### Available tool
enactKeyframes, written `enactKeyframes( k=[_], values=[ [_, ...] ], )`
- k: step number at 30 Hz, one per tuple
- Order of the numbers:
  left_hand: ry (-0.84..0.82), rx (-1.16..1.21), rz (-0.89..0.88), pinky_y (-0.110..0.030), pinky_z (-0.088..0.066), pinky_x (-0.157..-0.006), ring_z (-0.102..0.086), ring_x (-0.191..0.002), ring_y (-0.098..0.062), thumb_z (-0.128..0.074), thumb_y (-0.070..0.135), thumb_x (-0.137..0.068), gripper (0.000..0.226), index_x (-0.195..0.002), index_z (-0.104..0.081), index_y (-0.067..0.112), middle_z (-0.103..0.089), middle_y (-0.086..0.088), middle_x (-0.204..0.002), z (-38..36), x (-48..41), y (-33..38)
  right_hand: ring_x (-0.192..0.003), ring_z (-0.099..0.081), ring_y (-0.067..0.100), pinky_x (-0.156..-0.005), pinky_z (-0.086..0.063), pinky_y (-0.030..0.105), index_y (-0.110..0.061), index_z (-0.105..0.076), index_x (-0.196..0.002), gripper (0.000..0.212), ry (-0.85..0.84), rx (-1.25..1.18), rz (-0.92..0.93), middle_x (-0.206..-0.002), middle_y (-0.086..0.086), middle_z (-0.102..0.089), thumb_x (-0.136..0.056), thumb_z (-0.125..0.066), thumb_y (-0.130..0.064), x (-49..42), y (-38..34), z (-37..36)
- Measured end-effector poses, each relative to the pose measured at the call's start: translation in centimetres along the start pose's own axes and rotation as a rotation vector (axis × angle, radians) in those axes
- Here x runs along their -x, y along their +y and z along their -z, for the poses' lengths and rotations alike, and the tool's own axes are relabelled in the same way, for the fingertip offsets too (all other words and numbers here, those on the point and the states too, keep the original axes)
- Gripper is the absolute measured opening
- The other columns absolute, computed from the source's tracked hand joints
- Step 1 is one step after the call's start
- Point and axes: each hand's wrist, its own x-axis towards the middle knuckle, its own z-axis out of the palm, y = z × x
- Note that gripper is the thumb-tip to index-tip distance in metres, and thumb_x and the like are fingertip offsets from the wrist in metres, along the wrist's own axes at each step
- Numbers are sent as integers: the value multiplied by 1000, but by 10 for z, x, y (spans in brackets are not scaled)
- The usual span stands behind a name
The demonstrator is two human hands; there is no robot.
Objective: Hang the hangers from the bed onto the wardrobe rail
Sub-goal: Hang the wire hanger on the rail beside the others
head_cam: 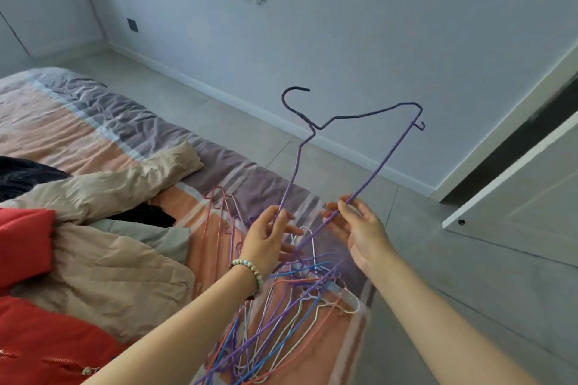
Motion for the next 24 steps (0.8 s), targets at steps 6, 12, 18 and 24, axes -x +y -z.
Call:
enactKeyframes(
  k=[6, 12, 18, 24],
  values=[
    [-218, -13, -151, -25, -52, -49, -67, -52, -22, -38, 31, -98, 31, -78, -51, 12, -69, -8, -72, -99, 24, 130, -73, -68, 18, -59, -57, 24, -5, -55, -100, 11, 135, 188, 75, -90, 11, -67, -97, -49, -15, 61, -148, 50],
    [-420, -259, -350, -35, -57, -59, -71, -67, -28, -41, 38, -96, 37, -74, -55, 12, -71, -6, -75, -183, 75, 245, -70, -64, 19, -62, -54, 29, -9, -61, -84, 33, 231, 706, 64, -83, 8, -69, -92, -54, -40, 159, -286, 111],
    [-720, -416, -515, -25, -53, -54, -71, -70, -27, -39, 38, -96, 38, -71, -55, 14, -69, -7, -70, -263, 147, 330, -87, -69, 21, -74, -58, 29, -11, -62, -110, 38, 226, 681, 313, -100, 8, -69, -95, -47, -42, 277, -388, 146],
    [-1036, -486, -633, -22, -54, -55, -72, -67, -22, -39, 39, -95, 40, -71, -56, 12, -69, -1, -64, -337, 236, 395, -91, -67, 18, -81, -52, 30, -15, -67, -103, 26, 217, 562, 582, -96, 4, -71, -92, -52, -32, 388, -446, 183]
  ],
)
